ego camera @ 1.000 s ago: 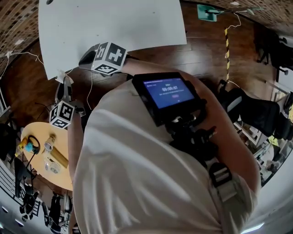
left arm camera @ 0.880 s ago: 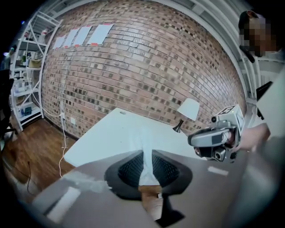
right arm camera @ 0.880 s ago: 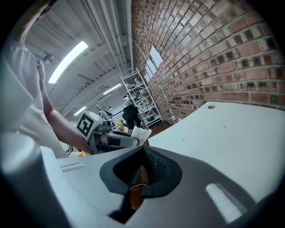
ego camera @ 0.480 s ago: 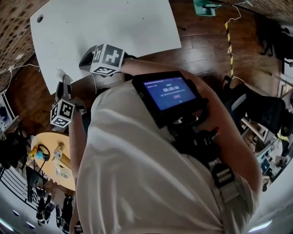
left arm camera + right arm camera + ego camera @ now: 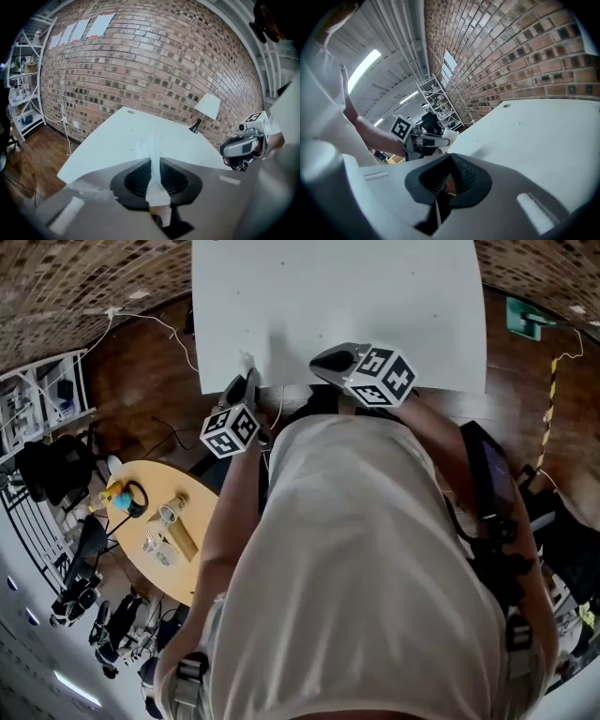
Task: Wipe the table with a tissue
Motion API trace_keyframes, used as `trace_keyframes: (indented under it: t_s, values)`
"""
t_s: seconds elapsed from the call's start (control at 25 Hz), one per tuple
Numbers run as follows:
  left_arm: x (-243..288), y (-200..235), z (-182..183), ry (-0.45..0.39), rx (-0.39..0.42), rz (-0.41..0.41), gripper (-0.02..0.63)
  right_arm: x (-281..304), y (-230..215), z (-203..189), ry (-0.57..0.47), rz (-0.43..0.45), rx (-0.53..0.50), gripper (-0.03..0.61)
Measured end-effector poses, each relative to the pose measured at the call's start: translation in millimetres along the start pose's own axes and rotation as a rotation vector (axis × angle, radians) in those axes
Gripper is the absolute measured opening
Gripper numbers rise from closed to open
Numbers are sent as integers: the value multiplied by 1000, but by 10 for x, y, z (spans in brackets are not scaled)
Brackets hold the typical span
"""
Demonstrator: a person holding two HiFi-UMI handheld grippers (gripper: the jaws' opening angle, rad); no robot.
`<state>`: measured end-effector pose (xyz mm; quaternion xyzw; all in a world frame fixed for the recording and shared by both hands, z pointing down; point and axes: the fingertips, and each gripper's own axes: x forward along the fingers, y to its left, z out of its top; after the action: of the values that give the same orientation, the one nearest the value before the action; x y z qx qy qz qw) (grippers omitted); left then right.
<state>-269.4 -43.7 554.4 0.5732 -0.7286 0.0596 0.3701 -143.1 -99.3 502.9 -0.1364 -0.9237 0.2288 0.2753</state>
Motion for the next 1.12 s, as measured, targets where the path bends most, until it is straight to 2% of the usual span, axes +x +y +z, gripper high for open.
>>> trace_keyframes:
  t_s: [0.32, 0.48, 0.64, 0.84, 1.12]
  values:
    - [696, 582, 227, 136, 129, -65, 54, 141, -277, 49, -51, -134, 135, 8]
    - [969, 828, 319, 181, 202, -38, 54, 241, -373, 81, -64, -185, 170, 8]
    - [1154, 982, 311, 234, 323, -27, 54, 274, -454, 155, -104, -233, 207, 8]
    - [1291, 981, 260, 294, 457, -83, 50, 295, -526, 192, -125, -289, 244, 8]
    - [1279, 802, 167, 321, 516, -170, 43, 172, -561, 211, -200, -373, 303, 8]
